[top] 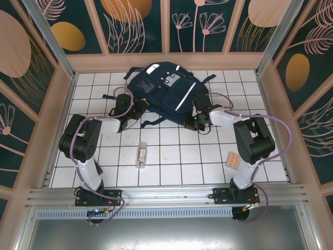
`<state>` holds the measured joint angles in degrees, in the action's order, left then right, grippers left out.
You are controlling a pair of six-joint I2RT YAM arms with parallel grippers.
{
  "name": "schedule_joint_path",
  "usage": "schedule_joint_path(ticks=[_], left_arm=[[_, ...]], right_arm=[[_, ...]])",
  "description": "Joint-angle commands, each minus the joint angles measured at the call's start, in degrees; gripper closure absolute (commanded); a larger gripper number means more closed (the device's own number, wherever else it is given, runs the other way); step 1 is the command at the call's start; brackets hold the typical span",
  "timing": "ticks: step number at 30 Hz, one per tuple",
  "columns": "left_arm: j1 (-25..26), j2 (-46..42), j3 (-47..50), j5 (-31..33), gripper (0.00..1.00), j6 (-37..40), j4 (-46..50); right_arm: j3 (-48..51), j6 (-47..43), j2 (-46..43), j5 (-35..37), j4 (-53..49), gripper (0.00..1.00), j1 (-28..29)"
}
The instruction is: Pack books, pencil case, and school supplies into a backpack
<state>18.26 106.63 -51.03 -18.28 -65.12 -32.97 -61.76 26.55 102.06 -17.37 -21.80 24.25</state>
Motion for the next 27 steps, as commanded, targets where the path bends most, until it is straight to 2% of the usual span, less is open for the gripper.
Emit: schedule_joint_path(ticks=[1,3,5,9,10,12,13,17,18,19,27], left_arm=[[-2.5,1.1,-3.2,2.7,1.0,2.8,-2.2],[-2.5,2.1,-4.3,3.1,1.0,3.9,-1.1],[-2.5,3.5,-7.0,3.8,1.0,5.2,0.2],[-2.7,7.8,-12.0,3.2,1.0,6.9,1.3],[-2.7,8.8,-13.1,2.8,0.92,7.3,1.5],[-2.7,10.6,-15.7,1.8,0.64,7.7,2.3],[-2.8,11.3,-16.7,1.2,0.53,7.8,2.8],[-2.9,10.8,-18.7,-0.3,0.19,9.2,7.0],[-2.9,9.8,-18.4,-0.4,0.07,9.5,8.3],[-2.9,8.6,-17.7,-0.5,0.01,9.7,8.9],[-2.9,-6.8,-2.9,-0.1,0.01,7.2,10.5]], right_arm=[[-1.0,-3.3,-2.9,8.1,-13.7,1.0,-3.0],[-0.9,-2.8,-3.8,5.9,-13.0,1.0,-2.7],[-0.2,-2.0,-4.3,0.5,-11.0,1.0,-1.6],[-0.2,0.8,-3.8,-8.5,-5.8,1.0,3.5],[-0.4,1.9,-3.4,-10.3,-4.0,1.0,4.7],[-1.2,4.2,-2.1,-14.8,1.2,1.0,6.8],[-1.8,5.2,-1.3,-16.2,3.4,1.0,8.5],[-7.8,8.4,4.0,-19.8,11.4,1.0,11.6],[-9.8,9.2,5.4,-20.7,13.3,1.0,12.1],[-11.6,9.7,6.7,-21.5,14.9,1.0,12.4],[-26.7,10.5,15.9,-25.4,17.8,1.0,13.3]])
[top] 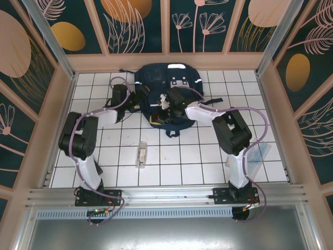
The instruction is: Pack books, pencil case, and school supplies into a backpack
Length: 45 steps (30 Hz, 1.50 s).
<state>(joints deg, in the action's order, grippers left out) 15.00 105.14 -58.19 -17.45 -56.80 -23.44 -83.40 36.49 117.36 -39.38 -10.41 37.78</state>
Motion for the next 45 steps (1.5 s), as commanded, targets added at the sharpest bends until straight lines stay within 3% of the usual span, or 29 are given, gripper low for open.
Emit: schedule_joint_path(ticks=[1,7,14,16,19,21,22,27,36,41,45], left_arm=[[0.4,-6.5,6.2,-1.5,0.01,-2.1,0.3],[0.8,-8.1,15.4,-4.2,0.03,-11.3,-10.5],[1.8,-0.3,14.7,-4.7,0.25,-19.8,-23.3],[2.2,1.0,14.3,-4.3,0.36,-21.4,-26.3],[2.7,2.3,13.3,-3.8,0.64,-21.0,-27.4],[2.8,2.8,13.2,-3.9,0.93,-20.1,-26.9],[2.8,3.0,13.3,-3.7,1.0,-19.5,-26.3],[2.7,2.3,13.2,-2.6,1.0,-13.5,-20.3],[2.3,-0.9,11.6,-5.2,1.0,-2.3,-9.0],[1.5,-1.6,10.8,-7.9,1.0,0.6,-5.2],[1.2,-2.2,10.1,-7.9,1.0,2.8,-2.5]], right_arm=[[-5.5,0.8,1.0,-3.8,6.7,1.0,-0.3],[-3.3,4.4,0.6,-7.1,11.7,1.0,0.2],[2.3,6.3,-2.2,-7.3,13.6,1.0,1.8],[4.5,7.2,-3.0,-7.2,13.6,1.0,1.9],[7.6,7.4,-4.3,-7.6,11.3,1.0,2.0],[8.8,5.5,-5.6,-7.4,5.9,1.0,2.0],[9.2,4.3,-6.2,-7.0,2.8,1.0,2.0],[13.4,-2.5,-8.8,-3.9,-12.5,1.0,0.3],[18.4,-11.4,-12.1,7.0,-24.7,1.0,-10.5],[13.6,-17.1,-12.3,21.7,-31.6,1.0,-16.1],[10.1,-18.7,-12.4,33.2,-32.6,1.0,-17.2]])
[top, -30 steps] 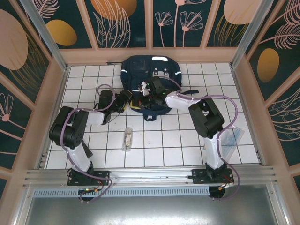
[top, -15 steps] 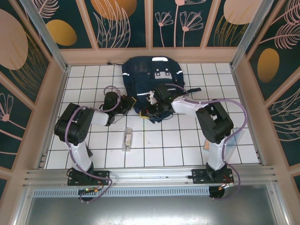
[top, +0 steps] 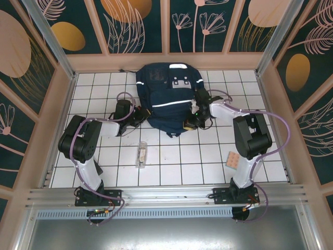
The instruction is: Pack books, pencil case, and school supplies into a backpack
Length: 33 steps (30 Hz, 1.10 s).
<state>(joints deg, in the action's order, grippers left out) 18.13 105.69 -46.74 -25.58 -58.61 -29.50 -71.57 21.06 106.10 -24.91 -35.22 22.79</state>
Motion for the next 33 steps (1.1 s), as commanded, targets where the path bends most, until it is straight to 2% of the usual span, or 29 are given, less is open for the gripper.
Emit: schedule_joint_path(ticks=[1,4,6,11,16,17,18,21,24,28,33], left_arm=[[-2.0,-2.8,-1.7,0.1,1.0,4.9,4.2],[-2.2,-2.5,-2.9,0.4,1.0,6.0,5.6],[-2.3,-2.2,-3.9,0.9,1.0,6.7,6.6],[-3.1,0.8,-9.6,4.0,1.0,9.0,9.2],[-3.9,5.5,-16.9,3.5,1.0,8.6,9.2],[-3.9,6.3,-18.2,2.7,0.95,8.5,9.3],[-3.9,6.7,-19.1,2.4,0.85,8.2,9.5],[-3.9,6.7,-20.4,2.7,0.46,8.0,10.9],[-4.1,4.5,-19.7,4.6,0.27,8.9,13.8],[-4.7,-0.9,-15.2,5.7,0.08,9.0,15.5],[-4.7,-7.2,-5.6,4.1,0.02,4.4,11.8]], right_arm=[[-2.4,-3.4,-1.1,20.6,-7.5,1.0,-2.2],[-3.9,-3.6,-1.1,22.9,-6.2,1.0,-1.5],[-4.9,-4.6,-1.2,20.5,-6.0,1.0,-0.3],[-3.2,-4.6,-2.1,2.4,-2.3,1.0,2.4],[-1.8,-2.9,-1.0,-8.9,5.3,1.0,10.5],[-1.8,-1.8,-0.4,-10.1,7.5,1.0,11.9],[-2.0,-0.6,0.6,-11.4,10.0,1.0,13.1],[-5.0,3.4,4.9,-11.6,17.4,1.0,16.4],[-8.9,7.2,9.4,-11.8,25.1,1.0,18.1],[-15.6,8.9,14.0,-11.8,29.0,1.0,18.9],[-23.5,7.2,17.4,-11.4,25.9,1.0,18.9]])
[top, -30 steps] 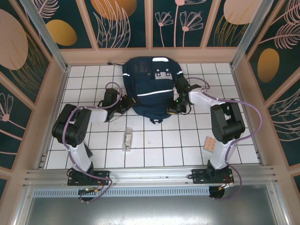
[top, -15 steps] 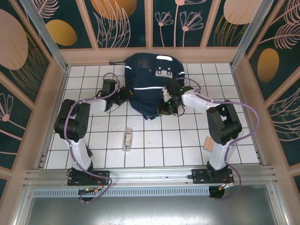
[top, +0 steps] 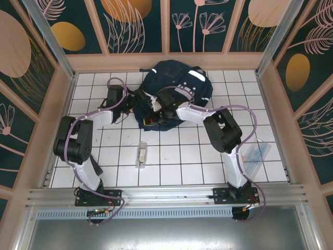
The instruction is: Pack books, pencil case, and school supplies into a backpack
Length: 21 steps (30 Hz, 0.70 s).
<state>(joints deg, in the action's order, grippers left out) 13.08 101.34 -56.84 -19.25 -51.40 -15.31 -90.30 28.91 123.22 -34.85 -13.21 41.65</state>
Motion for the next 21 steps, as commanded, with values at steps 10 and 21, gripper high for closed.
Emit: schedule_joint_path(ticks=[10,21], left_arm=[[1.1,-1.5,13.7,-4.7,0.12,-16.2,-19.0],[1.1,2.8,8.1,-3.1,1.0,-12.2,-18.3]], right_arm=[[-1.5,0.9,-3.3,-4.8,6.2,1.0,0.5],[21.9,1.2,-14.1,0.3,-3.5,1.0,-1.5]])
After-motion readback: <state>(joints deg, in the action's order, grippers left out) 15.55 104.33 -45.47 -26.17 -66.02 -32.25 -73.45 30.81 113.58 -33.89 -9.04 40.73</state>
